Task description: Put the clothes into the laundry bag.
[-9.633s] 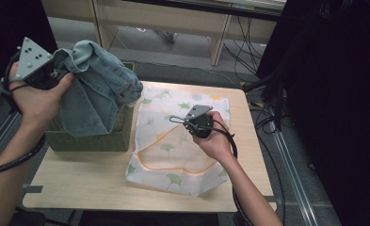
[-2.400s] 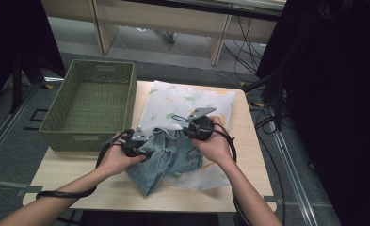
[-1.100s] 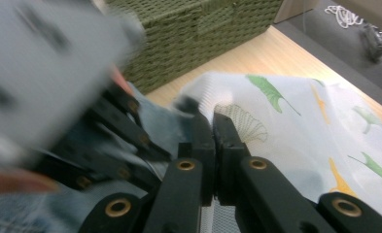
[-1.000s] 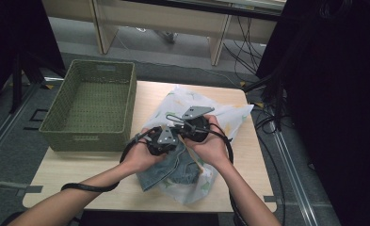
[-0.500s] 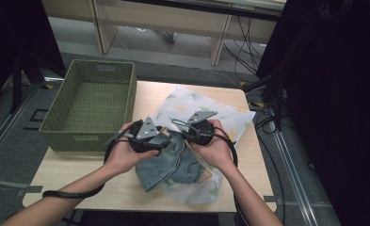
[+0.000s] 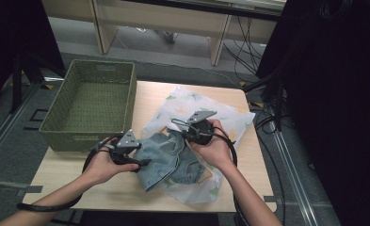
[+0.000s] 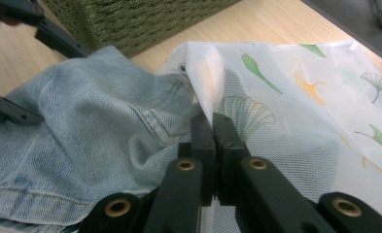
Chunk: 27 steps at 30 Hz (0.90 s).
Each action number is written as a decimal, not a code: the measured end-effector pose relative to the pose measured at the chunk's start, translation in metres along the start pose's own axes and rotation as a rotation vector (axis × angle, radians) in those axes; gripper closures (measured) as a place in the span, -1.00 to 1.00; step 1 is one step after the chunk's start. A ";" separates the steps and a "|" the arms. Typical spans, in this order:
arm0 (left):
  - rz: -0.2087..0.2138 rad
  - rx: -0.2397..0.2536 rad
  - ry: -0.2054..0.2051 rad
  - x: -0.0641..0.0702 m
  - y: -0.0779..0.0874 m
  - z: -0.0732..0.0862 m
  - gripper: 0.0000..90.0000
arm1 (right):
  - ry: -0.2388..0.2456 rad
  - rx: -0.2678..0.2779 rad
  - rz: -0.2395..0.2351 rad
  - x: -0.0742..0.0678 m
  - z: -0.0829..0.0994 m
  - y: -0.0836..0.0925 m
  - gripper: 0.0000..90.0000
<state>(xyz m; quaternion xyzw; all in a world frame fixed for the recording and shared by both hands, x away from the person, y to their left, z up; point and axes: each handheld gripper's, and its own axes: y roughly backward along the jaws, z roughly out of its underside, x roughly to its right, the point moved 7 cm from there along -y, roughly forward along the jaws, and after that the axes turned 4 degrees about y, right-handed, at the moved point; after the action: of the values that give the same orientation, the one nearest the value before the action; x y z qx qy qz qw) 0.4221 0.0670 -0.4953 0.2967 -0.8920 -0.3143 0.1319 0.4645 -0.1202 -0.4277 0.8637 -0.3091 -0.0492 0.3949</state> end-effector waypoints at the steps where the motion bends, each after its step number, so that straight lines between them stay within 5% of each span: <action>1: 0.003 -0.011 0.002 0.001 -0.003 0.001 -0.28 | 0.000 0.000 -0.002 0.000 0.000 0.000 1.00; 14: 0.039 -0.102 -0.071 0.020 -0.028 0.015 0.67 | 0.010 -0.037 -0.013 -0.007 0.006 -0.009 1.00; 19: 0.069 -0.008 -0.016 0.031 -0.008 -0.004 0.74 | 0.028 -0.031 -0.010 -0.010 0.002 -0.010 1.00; 27: 0.071 0.147 0.002 0.048 0.028 -0.036 0.77 | 0.042 0.010 -0.016 -0.019 -0.011 -0.003 1.00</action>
<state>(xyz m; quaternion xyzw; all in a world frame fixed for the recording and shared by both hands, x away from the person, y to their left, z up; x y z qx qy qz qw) 0.3872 0.0379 -0.4475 0.2742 -0.9225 -0.2429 0.1220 0.4543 -0.1007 -0.4259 0.8690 -0.2939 -0.0326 0.3967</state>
